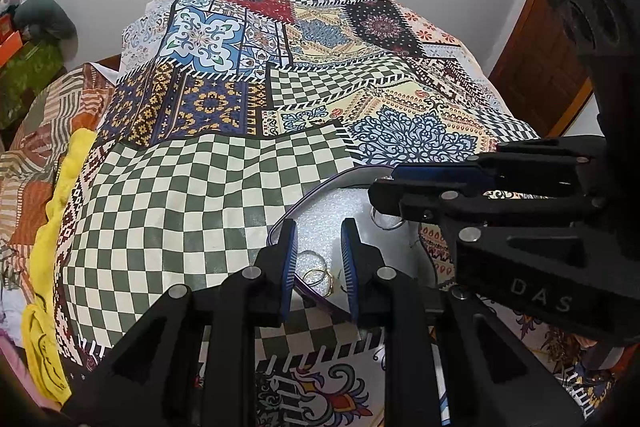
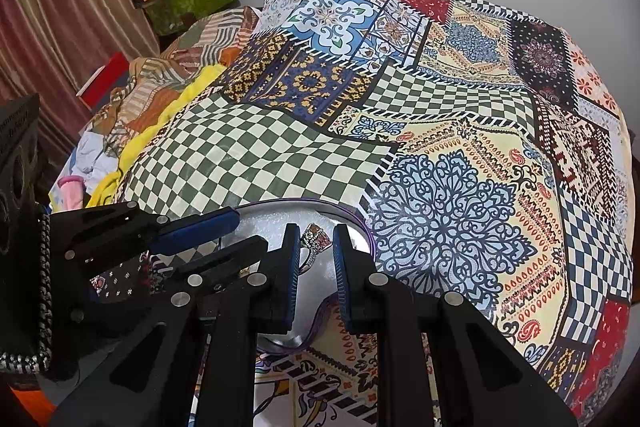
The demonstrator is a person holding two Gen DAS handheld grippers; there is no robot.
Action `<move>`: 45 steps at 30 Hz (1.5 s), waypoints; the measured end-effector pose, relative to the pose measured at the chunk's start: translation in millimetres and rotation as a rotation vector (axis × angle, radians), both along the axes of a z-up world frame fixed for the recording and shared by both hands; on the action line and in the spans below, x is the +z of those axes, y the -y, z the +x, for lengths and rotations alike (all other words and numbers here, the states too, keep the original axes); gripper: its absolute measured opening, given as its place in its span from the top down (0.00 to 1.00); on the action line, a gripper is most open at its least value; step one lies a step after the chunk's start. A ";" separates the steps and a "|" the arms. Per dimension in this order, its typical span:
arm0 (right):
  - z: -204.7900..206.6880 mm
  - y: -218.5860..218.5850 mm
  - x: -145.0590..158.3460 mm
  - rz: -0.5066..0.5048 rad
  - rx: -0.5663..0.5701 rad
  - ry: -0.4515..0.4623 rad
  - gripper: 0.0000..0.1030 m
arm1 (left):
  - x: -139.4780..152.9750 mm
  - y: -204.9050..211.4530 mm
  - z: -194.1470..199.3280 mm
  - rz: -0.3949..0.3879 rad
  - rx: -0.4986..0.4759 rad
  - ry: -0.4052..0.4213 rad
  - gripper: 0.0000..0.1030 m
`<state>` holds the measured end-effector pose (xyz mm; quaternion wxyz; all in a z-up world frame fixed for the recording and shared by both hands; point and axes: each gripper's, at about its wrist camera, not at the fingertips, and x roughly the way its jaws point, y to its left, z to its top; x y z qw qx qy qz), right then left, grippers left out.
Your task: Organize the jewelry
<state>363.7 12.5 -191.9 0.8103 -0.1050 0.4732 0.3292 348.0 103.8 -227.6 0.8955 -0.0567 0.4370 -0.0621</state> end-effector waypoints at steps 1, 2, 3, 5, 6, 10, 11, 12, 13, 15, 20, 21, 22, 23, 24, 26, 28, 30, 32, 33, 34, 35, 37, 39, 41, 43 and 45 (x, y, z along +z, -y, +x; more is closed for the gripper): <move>-0.5 0.4 0.8 0.005 -0.001 0.000 0.85 | 0.1 -0.1 -0.2 -0.001 0.000 -0.001 0.80; -1.0 0.4 1.6 0.009 0.002 0.001 0.85 | 0.4 0.0 -0.6 0.000 0.000 0.000 0.80; -1.8 -0.1 2.3 0.008 0.010 -0.001 0.85 | 0.7 0.2 -0.5 0.001 0.001 0.002 0.80; -3.9 -0.8 3.7 -0.002 0.009 0.010 0.85 | 2.1 0.2 -1.2 0.002 0.001 0.005 0.80; -4.6 -1.2 4.3 -0.008 0.010 0.014 0.85 | 3.2 0.1 -1.8 0.001 0.001 0.006 0.80; -7.9 -0.3 9.0 -0.009 0.010 0.020 0.85 | 7.4 0.0 -4.7 0.006 0.009 0.011 0.80; -9.5 0.9 11.4 -0.005 0.007 0.024 0.85 | 9.1 -0.1 -6.1 0.008 0.011 0.013 0.80; -10.6 2.0 13.2 -0.004 0.005 0.028 0.84 | 10.7 0.0 -7.4 0.010 0.013 0.016 0.80; -11.7 2.9 15.0 -0.002 0.002 0.032 0.84 | 12.4 0.4 -8.6 0.012 0.014 0.018 0.80; -14.8 6.3 20.5 0.003 -0.003 0.040 0.84 | 17.4 1.0 -12.6 0.012 0.014 0.026 0.80; -26.2 17.7 38.0 0.014 -0.026 0.085 0.84 | 33.3 3.8 -24.7 0.022 0.010 0.053 0.80; -28.3 20.3 41.3 0.020 -0.030 0.091 0.84 | 36.4 4.5 -26.8 0.024 0.010 0.058 0.80; -31.8 24.6 46.3 0.029 -0.035 0.099 0.84 | 40.8 5.2 -29.9 0.026 0.009 0.065 0.80; -34.0 26.5 49.2 0.033 -0.039 0.104 0.84 | 44.0 5.6 -32.2 0.026 0.008 0.071 0.80; -38.0 31.1 54.4 0.039 -0.045 0.116 0.84 | 49.7 6.7 -36.3 0.026 0.006 0.081 0.80; -46.1 39.4 63.5 0.046 -0.059 0.144 0.84 | 58.4 9.0 -42.6 0.027 0.003 0.095 0.80; -53.5 47.0 71.4 0.051 -0.069 0.171 0.84 | 67.4 12.7 -49.5 0.029 -0.003 0.111 0.80; -62.4 56.1 79.6 0.056 -0.083 0.202 0.84 | 76.6 17.4 -56.6 0.037 -0.011 0.127 0.80; -71.3 64.8 86.7 0.058 -0.094 0.229 0.84 | 83.7 22.5 -63.0 0.045 -0.020 0.141 0.79; -74.6 68.4 89.1 0.058 -0.098 0.239 0.84 | 87.7 26.0 -67.2 0.050 -0.026 0.149 0.79; -79.2 72.8 91.8 0.059 -0.103 0.250 0.83 | 91.0 29.2 -71.1 0.053 -0.033 0.157 0.79; -83.4 77.1 94.1 0.061 -0.106 0.259 0.82 | 94.1 32.5 -75.1 0.055 -0.039 0.163 0.79; -92.1 86.8 97.1 0.065 -0.116 0.279 0.70 | 99.5 39.7 -82.1 0.057 -0.050 0.173 0.77; -100.6 96.8 99.5 0.064 -0.130 0.306 0.64 | 102.6 47.1 -87.8 0.058 -0.061 0.179 0.74; -106.5 105.2 99.8 0.055 -0.138 0.323 0.64 | 103.9 55.8 -92.9 0.062 -0.074 0.179 0.73; -109.7 113.9 98.6 0.048 -0.146 0.327 0.64 | 103.2 63.9 -95.8 0.063 -0.088 0.173 0.73; -111.8 124.8 95.9 0.041 -0.163 0.330 0.64 | 101.2 71.3 -97.4 0.064 -0.098 0.166 0.73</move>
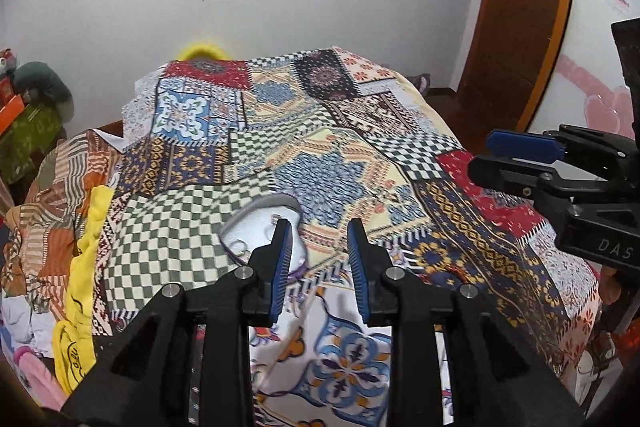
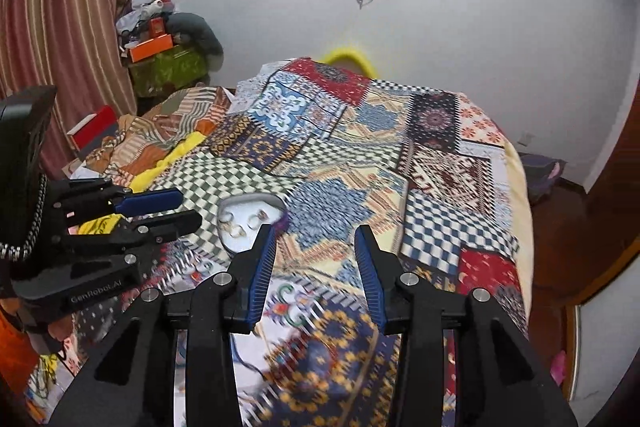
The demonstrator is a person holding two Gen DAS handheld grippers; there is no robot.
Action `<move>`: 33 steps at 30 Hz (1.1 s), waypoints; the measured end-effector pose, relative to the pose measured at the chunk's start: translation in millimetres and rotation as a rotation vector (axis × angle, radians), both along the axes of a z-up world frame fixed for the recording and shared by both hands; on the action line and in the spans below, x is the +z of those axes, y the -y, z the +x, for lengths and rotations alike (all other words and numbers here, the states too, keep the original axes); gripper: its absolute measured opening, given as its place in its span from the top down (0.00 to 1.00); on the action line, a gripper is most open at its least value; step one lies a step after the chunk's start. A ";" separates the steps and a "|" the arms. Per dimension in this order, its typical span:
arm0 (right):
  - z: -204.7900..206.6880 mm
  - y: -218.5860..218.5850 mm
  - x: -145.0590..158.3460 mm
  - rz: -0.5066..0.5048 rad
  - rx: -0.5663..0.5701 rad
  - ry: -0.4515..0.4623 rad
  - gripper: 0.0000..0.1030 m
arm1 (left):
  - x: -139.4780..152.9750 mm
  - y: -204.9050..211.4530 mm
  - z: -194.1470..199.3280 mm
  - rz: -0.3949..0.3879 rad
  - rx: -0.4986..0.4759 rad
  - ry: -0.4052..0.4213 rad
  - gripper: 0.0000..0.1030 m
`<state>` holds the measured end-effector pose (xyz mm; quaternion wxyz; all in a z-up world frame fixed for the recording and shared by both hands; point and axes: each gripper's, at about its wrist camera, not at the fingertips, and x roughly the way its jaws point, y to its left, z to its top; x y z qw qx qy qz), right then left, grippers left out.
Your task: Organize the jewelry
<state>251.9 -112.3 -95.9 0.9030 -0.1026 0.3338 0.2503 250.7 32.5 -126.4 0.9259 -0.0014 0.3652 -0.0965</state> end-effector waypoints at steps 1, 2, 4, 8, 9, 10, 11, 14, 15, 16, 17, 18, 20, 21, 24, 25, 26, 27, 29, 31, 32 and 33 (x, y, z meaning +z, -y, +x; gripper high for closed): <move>-0.1 5.1 -1.2 -0.002 -0.009 -0.001 0.64 | -1.5 4.5 0.0 0.000 -0.007 -0.006 0.73; -0.6 10.3 -2.4 -0.002 -0.019 -0.003 0.64 | -2.9 7.9 -0.1 0.001 -0.011 -0.009 0.73; 0.1 19.2 -5.3 -0.002 -0.036 -0.013 0.64 | -6.6 15.8 1.4 0.002 -0.018 -0.019 0.73; 3.1 38.6 -15.8 -0.002 -0.075 -0.040 0.64 | -13.2 27.5 5.2 -0.012 -0.028 -0.041 0.73; 6.4 42.8 -20.8 -0.004 -0.084 -0.051 0.64 | -15.4 30.2 6.4 -0.015 -0.033 -0.046 0.73; 6.1 46.4 -23.2 -0.006 -0.088 -0.056 0.64 | -16.8 32.5 7.7 -0.016 -0.036 -0.050 0.73; 8.1 48.8 -27.5 -0.008 -0.092 -0.067 0.64 | -19.1 35.1 9.4 -0.015 -0.038 -0.054 0.73; 16.6 51.2 -42.1 -0.027 -0.098 -0.098 0.64 | -29.1 42.9 16.3 -0.007 -0.043 -0.073 0.73; 17.9 52.7 -45.9 -0.031 -0.097 -0.105 0.64 | -31.8 44.1 18.6 -0.003 -0.043 -0.078 0.73; 20.2 52.9 -49.9 -0.034 -0.095 -0.114 0.64 | -35.1 45.2 21.2 0.000 -0.043 -0.083 0.73; 24.3 52.2 -56.2 -0.038 -0.091 -0.128 0.64 | -39.2 46.5 24.0 0.002 -0.043 -0.091 0.73; 26.6 51.9 -60.2 -0.040 -0.088 -0.135 0.64 | -41.7 47.1 25.5 0.001 -0.043 -0.096 0.73; 32.1 49.0 -69.1 -0.047 -0.082 -0.154 0.64 | -47.3 47.4 28.9 -0.002 -0.042 -0.108 0.73; 34.5 47.0 -74.4 -0.051 -0.076 -0.165 0.64 | -51.1 46.9 30.7 -0.001 -0.040 -0.114 0.73; 41.5 40.9 -87.8 -0.063 -0.057 -0.192 0.64 | -59.3 43.5 33.3 0.000 -0.033 -0.129 0.73; 44.3 39.0 -92.1 -0.069 -0.050 -0.201 0.64 | -62.0 42.0 33.5 -0.001 -0.031 -0.135 0.73; 47.1 37.2 -95.0 -0.077 -0.046 -0.207 0.64 | -65.6 40.2 34.1 0.000 -0.028 -0.142 0.73; 48.7 36.0 -97.3 -0.083 -0.042 -0.210 0.64 | -68.6 39.0 35.0 0.001 -0.026 -0.148 0.73; 52.6 32.9 -102.3 -0.095 -0.031 -0.219 0.64 | -72.4 37.5 35.2 0.002 -0.026 -0.155 0.73; 55.3 31.2 -105.3 -0.098 -0.024 -0.225 0.65 | -76.0 35.7 36.0 0.001 -0.024 -0.160 0.73; 57.1 30.7 -107.5 -0.098 -0.020 -0.233 0.66 | -77.3 35.3 36.5 -0.002 -0.025 -0.163 0.73; 58.1 30.4 -109.1 -0.099 -0.016 -0.241 0.70 | -78.1 35.2 36.8 -0.004 -0.025 -0.164 0.73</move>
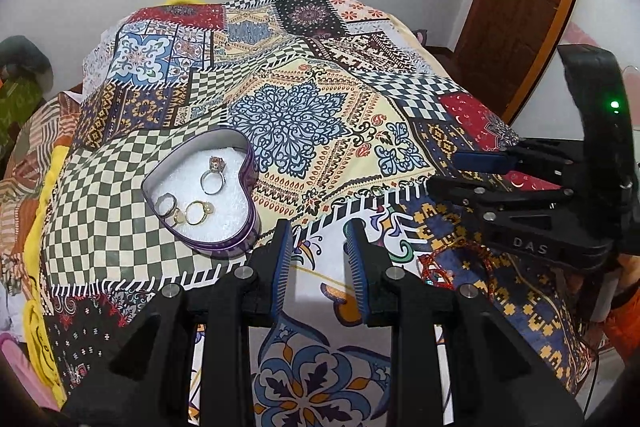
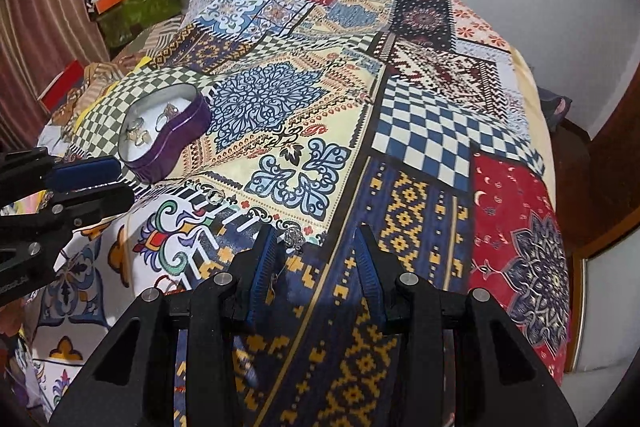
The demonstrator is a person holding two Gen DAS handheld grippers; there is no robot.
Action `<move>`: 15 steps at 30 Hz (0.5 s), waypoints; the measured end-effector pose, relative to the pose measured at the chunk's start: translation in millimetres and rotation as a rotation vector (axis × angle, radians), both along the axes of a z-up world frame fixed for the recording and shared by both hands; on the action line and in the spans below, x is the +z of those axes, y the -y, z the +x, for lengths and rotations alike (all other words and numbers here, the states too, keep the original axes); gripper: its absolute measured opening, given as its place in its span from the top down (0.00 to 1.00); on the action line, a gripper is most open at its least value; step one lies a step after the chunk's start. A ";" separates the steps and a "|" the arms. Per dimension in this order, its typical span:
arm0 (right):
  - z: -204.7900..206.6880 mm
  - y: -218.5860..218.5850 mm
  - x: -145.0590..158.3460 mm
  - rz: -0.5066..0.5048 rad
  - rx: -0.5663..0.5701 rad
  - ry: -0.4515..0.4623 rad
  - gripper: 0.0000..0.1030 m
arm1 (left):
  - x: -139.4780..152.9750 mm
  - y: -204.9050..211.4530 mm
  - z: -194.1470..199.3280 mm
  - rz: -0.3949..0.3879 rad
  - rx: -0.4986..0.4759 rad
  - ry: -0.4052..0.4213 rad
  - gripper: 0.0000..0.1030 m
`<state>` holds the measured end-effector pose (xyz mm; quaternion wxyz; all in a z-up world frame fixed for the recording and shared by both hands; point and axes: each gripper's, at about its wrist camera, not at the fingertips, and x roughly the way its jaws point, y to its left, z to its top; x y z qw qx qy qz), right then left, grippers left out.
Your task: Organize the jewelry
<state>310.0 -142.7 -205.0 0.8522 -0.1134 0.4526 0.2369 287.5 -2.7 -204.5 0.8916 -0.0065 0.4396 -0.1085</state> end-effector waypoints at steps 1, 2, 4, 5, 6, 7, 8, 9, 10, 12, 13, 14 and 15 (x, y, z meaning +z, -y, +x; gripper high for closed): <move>1.4 -1.0 -1.8 0.004 0.006 -0.010 0.75 | -0.7 0.1 0.1 -0.002 0.000 -0.001 0.73; 2.7 -0.7 -3.4 0.019 0.010 -0.024 0.77 | -1.5 0.2 0.3 -0.004 0.000 -0.001 0.73; 4.7 -0.3 -4.4 0.033 0.012 -0.037 0.80 | -2.4 0.7 0.6 -0.008 -0.002 -0.004 0.73; 5.4 0.9 -4.3 0.043 0.009 -0.040 0.82 | -2.7 1.4 0.3 -0.009 -0.004 -0.005 0.73; 5.3 2.0 -4.6 0.046 0.007 -0.044 0.89 | -2.7 1.9 0.0 -0.009 -0.007 -0.006 0.73; 6.7 0.5 -5.2 0.045 0.008 -0.045 0.91 | -2.7 2.7 -0.7 -0.007 -0.009 -0.006 0.73; 4.8 0.5 -4.5 0.043 0.008 -0.039 0.91 | -2.2 3.8 -1.9 -0.002 -0.010 -0.004 0.73; 3.2 0.6 -3.9 0.040 0.008 -0.034 0.91 | -1.3 4.5 -3.3 0.002 -0.011 -0.002 0.73; 0.4 1.0 -2.9 0.035 0.009 -0.026 0.91 | -0.5 4.8 -4.4 0.002 -0.012 -0.001 0.73; -4.1 0.6 -0.9 0.030 0.007 -0.014 0.91 | 2.1 6.4 -8.7 -0.002 -0.016 0.000 0.73; -8.4 2.8 1.4 0.033 0.006 -0.007 0.91 | 2.8 6.7 -9.8 -0.003 -0.017 0.000 0.73; -10.0 4.8 3.7 0.038 0.005 -0.003 0.91 | 4.0 7.6 -11.8 -0.005 -0.019 0.000 0.73; -12.7 6.9 6.0 0.043 0.003 0.001 0.91 | 5.5 8.8 -15.0 -0.009 -0.023 0.000 0.73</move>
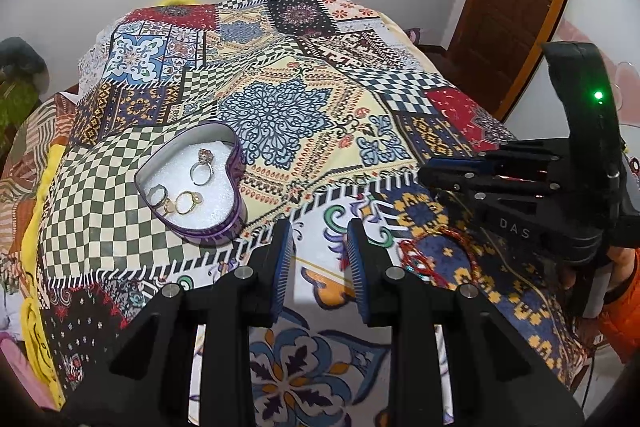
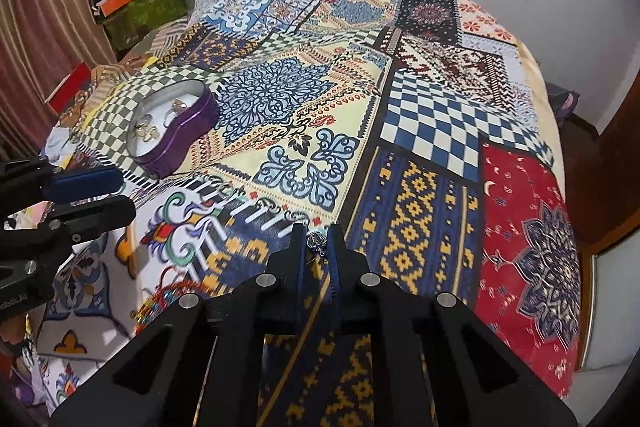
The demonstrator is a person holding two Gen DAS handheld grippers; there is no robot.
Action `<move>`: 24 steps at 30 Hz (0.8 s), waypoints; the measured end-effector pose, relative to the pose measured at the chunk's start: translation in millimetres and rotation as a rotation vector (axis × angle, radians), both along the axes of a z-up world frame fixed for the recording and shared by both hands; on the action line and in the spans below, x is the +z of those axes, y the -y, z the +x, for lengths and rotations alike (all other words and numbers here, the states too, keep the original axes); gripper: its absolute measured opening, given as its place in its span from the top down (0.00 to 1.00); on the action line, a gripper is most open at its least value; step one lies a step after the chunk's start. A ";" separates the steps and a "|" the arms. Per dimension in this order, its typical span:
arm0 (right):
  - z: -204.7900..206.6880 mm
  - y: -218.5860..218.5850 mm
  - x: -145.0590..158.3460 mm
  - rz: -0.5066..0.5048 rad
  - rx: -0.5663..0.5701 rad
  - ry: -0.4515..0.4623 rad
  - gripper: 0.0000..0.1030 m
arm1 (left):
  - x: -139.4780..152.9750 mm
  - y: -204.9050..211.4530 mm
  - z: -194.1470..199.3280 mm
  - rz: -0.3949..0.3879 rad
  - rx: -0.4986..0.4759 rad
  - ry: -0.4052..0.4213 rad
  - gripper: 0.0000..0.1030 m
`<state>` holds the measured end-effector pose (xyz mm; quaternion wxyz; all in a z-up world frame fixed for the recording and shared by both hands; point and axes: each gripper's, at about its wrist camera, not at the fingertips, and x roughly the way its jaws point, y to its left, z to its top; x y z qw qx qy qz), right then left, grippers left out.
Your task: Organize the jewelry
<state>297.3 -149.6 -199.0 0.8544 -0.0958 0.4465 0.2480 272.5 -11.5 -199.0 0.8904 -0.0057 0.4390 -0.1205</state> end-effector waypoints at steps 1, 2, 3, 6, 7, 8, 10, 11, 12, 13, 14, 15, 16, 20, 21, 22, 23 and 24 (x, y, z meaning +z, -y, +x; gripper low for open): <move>-1.2 1.8 2.1 0.005 -0.003 0.005 0.91 | 0.9 1.2 -2.5 -0.001 -0.003 0.000 0.73; -4.4 4.4 5.1 0.010 -0.005 0.011 0.91 | 1.8 2.8 -5.4 -0.001 -0.006 0.001 0.73; -8.3 7.6 8.5 0.016 -0.008 0.019 0.91 | 2.4 4.1 -8.2 0.001 -0.008 0.002 0.73; -17.7 17.2 18.1 0.029 -0.015 0.038 0.91 | 3.0 8.3 -16.1 0.006 -0.016 0.000 0.73; -20.5 20.2 20.7 0.034 -0.019 0.044 0.91 | 2.8 9.2 -18.1 0.007 -0.018 -0.002 0.73; -21.8 21.1 22.2 0.037 -0.021 0.046 0.91 | 2.7 9.9 -19.6 0.009 -0.020 -0.003 0.73; -27.0 26.0 26.5 0.048 -0.026 0.054 0.91 | 2.3 11.3 -22.9 0.008 -0.020 -0.009 0.73; -29.3 28.6 28.3 0.053 -0.030 0.059 0.91 | 2.4 12.0 -24.1 0.004 -0.021 -0.013 0.73; -32.4 31.3 30.6 0.059 -0.034 0.063 0.91 | 2.3 12.5 -24.4 -0.001 -0.022 -0.016 0.73; -34.8 34.7 32.4 0.066 -0.039 0.067 0.91 | 2.3 13.4 -25.1 -0.008 -0.023 -0.021 0.73; -35.6 35.4 32.9 0.068 -0.041 0.069 0.91 | 2.3 14.3 -25.9 -0.014 -0.024 -0.025 0.73; -37.7 37.9 33.9 0.071 -0.045 0.073 0.91 | 2.2 15.0 -27.0 -0.025 -0.026 -0.029 0.73; -39.6 39.5 34.3 0.074 -0.047 0.075 0.91 | 1.8 15.9 -28.3 -0.036 -0.027 -0.032 0.73; -46.9 44.9 33.7 0.088 -0.052 0.074 0.91 | -2.9 22.6 -34.6 -0.038 -0.035 -0.039 0.73; -48.1 45.3 32.9 0.085 -0.053 0.076 0.91 | -4.2 24.2 -36.0 -0.036 -0.038 -0.042 0.73; -49.4 45.5 31.6 0.080 -0.054 0.078 0.91 | -6.0 26.1 -37.1 -0.033 -0.042 -0.047 0.73; -50.7 46.3 30.4 0.078 -0.055 0.079 0.91 | -7.7 27.9 -38.0 -0.030 -0.046 -0.050 0.73; -51.7 47.3 29.3 0.079 -0.055 0.077 0.91 | -9.4 29.9 -38.9 -0.028 -0.049 -0.053 0.73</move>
